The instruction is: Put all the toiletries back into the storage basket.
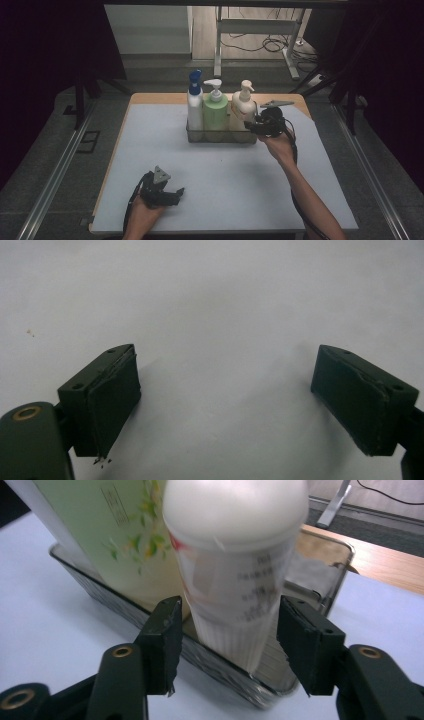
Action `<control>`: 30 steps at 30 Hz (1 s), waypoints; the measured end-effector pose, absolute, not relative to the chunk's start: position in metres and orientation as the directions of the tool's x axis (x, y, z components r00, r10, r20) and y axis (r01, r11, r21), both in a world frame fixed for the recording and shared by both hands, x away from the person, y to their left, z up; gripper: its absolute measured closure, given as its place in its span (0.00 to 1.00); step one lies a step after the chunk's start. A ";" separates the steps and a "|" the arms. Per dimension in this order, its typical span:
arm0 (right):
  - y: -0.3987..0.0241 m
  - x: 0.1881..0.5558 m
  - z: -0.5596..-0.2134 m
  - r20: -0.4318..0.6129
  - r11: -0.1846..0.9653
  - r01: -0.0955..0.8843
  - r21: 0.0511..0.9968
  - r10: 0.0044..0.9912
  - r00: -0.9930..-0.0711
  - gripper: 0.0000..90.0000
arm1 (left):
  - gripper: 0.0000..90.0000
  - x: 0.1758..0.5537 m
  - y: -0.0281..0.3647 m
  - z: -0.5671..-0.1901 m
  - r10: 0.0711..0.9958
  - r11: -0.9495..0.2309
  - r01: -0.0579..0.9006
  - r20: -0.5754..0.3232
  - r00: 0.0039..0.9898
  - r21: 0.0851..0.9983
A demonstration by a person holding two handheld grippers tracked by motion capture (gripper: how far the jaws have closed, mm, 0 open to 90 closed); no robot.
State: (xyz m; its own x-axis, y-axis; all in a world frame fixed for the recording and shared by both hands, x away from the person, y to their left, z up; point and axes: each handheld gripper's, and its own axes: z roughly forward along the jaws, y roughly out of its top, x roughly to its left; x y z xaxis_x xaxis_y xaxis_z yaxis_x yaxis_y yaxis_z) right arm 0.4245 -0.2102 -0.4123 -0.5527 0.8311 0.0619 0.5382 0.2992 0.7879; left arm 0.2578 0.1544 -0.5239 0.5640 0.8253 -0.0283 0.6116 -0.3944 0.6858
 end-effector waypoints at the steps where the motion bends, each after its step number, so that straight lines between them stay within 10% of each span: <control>1: -0.212 0.423 -0.413 0.061 0.302 0.539 0.787 0.830 -0.555 0.55 | 0.13 0.258 0.154 -0.524 0.825 -0.394 0.612 -0.028 0.564 0.686; 17: -0.225 0.434 -0.423 0.045 0.287 0.571 0.769 0.867 -0.496 0.94 | 0.13 0.258 0.154 -0.524 0.825 -0.394 0.612 -0.029 0.564 0.686; 30: -0.230 0.457 -0.430 0.051 0.256 0.597 0.761 0.893 -0.448 0.95 | 0.13 0.258 0.154 -0.524 0.825 -0.394 0.613 -0.030 0.564 0.684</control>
State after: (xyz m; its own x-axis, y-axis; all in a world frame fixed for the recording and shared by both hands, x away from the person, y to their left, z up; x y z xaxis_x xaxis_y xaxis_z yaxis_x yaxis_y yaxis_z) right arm 0.4569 -0.2297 -0.4301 -0.4475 0.8928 0.0508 0.5965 0.2557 0.7608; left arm 0.2581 0.1545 -0.5238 0.5642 0.8250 -0.0305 0.6134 -0.3942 0.6844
